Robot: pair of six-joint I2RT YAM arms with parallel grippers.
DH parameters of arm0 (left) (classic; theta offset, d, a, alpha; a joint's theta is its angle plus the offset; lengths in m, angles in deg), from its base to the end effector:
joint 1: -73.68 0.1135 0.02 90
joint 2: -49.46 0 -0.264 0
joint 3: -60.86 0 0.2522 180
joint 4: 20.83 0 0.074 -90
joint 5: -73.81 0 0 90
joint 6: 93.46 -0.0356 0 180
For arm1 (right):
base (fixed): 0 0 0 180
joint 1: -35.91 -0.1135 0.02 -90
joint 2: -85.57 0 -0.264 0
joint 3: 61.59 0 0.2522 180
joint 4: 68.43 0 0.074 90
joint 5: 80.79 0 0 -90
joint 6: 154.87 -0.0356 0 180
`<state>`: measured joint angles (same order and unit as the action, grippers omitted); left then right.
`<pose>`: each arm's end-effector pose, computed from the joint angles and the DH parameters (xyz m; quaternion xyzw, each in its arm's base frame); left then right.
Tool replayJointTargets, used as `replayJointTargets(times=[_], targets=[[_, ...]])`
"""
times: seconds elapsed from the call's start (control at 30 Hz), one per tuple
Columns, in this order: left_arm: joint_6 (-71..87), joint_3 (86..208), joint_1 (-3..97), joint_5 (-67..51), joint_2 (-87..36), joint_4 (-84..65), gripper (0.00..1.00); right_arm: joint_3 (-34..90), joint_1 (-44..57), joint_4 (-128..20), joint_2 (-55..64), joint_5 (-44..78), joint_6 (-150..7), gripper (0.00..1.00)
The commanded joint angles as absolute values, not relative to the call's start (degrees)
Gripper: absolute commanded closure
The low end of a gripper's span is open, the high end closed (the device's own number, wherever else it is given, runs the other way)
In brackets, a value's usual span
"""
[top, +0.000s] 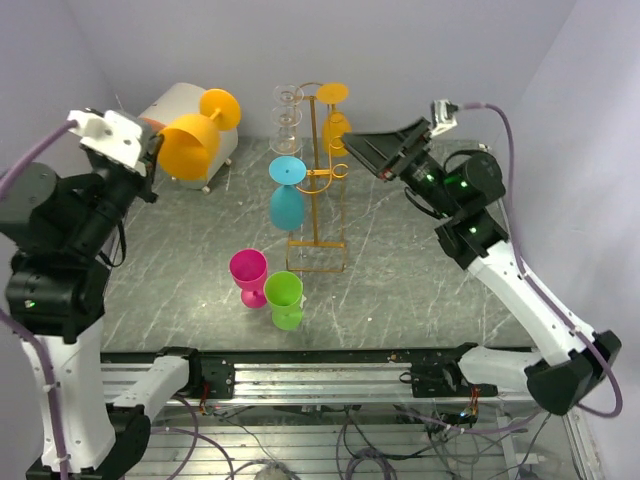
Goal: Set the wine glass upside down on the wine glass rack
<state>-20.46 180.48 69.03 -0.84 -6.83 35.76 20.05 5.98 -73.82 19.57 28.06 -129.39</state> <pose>0.0932 -0.0170 0.5712 0.2217 0.6279 -0.0085 0.7460 0.2161 0.1377 0.4613 0.0372 0.5734 0.6598 0.4842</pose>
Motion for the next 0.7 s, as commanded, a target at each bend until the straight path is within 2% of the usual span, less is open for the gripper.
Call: replayJointTargets(times=[0.0, 0.13, 0.27, 0.37, 0.5, 0.67], targets=[[-19.8, 165.0, 68.8, 6.8, 0.1, 15.4, 0.93, 29.9, -0.9, -74.8, 15.3, 28.7, -129.0, 0.05], [-17.9, 148.7, 68.8, 6.6, 10.3, -3.7, 0.93, 30.1, -3.4, -79.4, 11.8, 27.5, -134.2, 0.09], [-16.8, 126.6, 68.9, 10.4, 21.5, -31.6, 0.93, 31.5, -5.7, -77.9, 9.8, 21.4, -132.6, 0.15], [-14.0, 126.4, 69.0, 7.9, 21.6, -30.8, 0.93, 33.6, -7.6, -77.2, 7.6, 19.3, -130.9, 0.17], [-13.7, 123.9, 69.1, 6.1, 23.0, -36.9, 0.93, 36.0, -9.4, -77.7, 3.1, 18.9, -131.4, 0.19], [-10.0, 123.0, 70.6, 9.6, 23.6, -39.4, 0.93, 41.2, -12.7, -78.8, -0.9, 17.0, -128.5, 0.22]])
